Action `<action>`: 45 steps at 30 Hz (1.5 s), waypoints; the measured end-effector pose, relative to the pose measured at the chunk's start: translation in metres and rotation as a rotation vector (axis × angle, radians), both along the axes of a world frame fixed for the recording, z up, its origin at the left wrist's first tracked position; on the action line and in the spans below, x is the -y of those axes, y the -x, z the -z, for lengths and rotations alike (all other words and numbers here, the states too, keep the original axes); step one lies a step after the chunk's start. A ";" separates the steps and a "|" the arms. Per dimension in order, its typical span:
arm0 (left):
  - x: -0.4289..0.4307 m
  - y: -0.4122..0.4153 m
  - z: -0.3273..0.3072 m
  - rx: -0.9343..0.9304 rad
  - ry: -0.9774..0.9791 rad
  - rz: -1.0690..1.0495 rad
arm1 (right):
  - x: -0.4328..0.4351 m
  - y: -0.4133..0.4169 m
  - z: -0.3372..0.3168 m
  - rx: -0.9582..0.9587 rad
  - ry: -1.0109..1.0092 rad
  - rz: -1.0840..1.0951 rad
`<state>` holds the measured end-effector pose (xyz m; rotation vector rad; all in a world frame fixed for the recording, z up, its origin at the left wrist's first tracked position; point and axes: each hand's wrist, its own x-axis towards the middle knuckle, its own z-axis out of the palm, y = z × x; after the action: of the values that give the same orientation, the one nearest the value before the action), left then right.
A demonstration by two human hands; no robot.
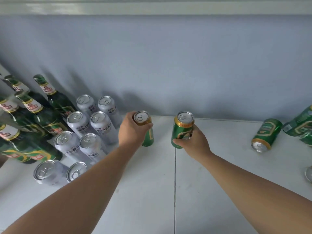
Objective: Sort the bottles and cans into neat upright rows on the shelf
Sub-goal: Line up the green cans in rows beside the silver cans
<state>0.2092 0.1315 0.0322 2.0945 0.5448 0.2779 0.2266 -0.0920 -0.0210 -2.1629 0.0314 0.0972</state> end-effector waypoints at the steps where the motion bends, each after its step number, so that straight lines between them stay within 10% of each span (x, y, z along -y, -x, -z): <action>1: -0.004 -0.006 0.003 -0.003 -0.011 -0.014 | -0.007 -0.008 0.001 0.001 0.003 -0.016; 45: -0.048 -0.065 0.015 -0.066 -0.054 0.013 | -0.095 -0.089 0.019 -0.110 0.039 -0.141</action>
<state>0.2741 0.1795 0.0173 2.1653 0.5688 0.2191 0.3160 0.0027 -0.0401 -2.1954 -0.0561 0.2988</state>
